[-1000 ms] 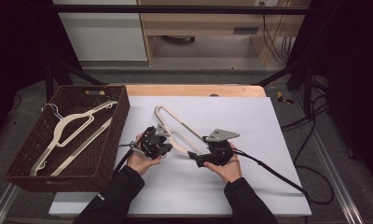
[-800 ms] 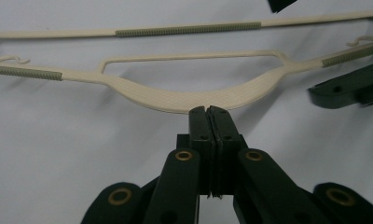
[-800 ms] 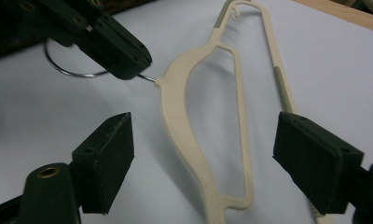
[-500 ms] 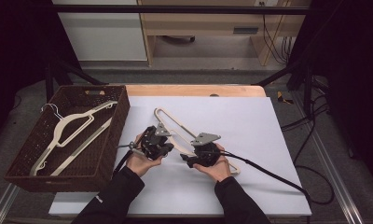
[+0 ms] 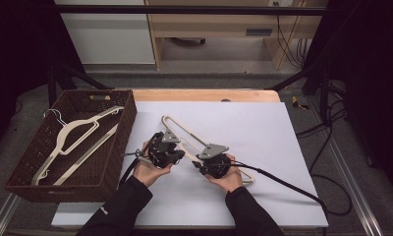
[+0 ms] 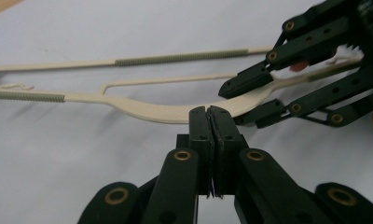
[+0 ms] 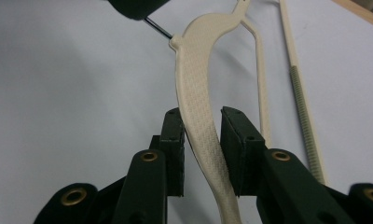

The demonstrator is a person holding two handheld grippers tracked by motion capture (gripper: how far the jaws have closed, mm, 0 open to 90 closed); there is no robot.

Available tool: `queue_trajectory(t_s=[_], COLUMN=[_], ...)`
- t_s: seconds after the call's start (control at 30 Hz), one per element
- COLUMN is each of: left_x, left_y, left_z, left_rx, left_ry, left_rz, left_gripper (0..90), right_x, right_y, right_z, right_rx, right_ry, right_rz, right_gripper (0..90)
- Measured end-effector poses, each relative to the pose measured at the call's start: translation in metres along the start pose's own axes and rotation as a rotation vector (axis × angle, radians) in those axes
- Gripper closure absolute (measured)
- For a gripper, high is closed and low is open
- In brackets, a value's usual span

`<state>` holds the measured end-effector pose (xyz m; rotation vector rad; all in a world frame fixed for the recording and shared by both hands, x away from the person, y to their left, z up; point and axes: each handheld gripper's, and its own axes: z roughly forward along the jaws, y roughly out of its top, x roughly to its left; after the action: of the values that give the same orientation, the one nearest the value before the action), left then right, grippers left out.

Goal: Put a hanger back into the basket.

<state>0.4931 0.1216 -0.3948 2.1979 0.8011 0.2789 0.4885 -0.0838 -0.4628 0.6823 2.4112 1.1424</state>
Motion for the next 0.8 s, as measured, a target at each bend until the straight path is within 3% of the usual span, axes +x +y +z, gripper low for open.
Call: queue_trajectory(t_s=[0.13, 0.27, 0.33, 0.43, 0.57, 0.8], left_x=[0.003, 0.008, 0.011, 0.015, 0.017, 0.015], left_y=[0.003, 0.001, -0.002, -0.01, -0.022, -0.039], left_z=[-0.022, -0.048, -0.061, -0.078, -0.091, -0.093], left_rx=[-0.138, -0.28, -0.315, -0.34, -0.35, -0.324], left_ry=[-0.015, 0.015, 0.031, 0.044, 0.057, 0.066], left_rz=[0.009, 0.005, 0.0, -0.013, -0.008, 0.007], left_gripper=[63.7, 35.2, 26.9, 18.2, 13.9, 11.0], right_x=[0.001, -0.001, -0.003, -0.007, -0.012, -0.021], right_y=[0.0, 0.004, 0.005, 0.007, 0.01, 0.012], right_z=[-0.002, -0.012, -0.018, -0.027, -0.037, -0.055], right_rx=[0.0, -0.002, -0.004, -0.014, -0.02, -0.037], right_ry=[-0.011, -0.021, -0.036, -0.044, -0.055, -0.058], right_rz=[-0.015, -0.04, -0.05, -0.051, -0.051, -0.045], right_gripper=[72.0, 73.9, 76.0, 78.1, 81.1, 85.5])
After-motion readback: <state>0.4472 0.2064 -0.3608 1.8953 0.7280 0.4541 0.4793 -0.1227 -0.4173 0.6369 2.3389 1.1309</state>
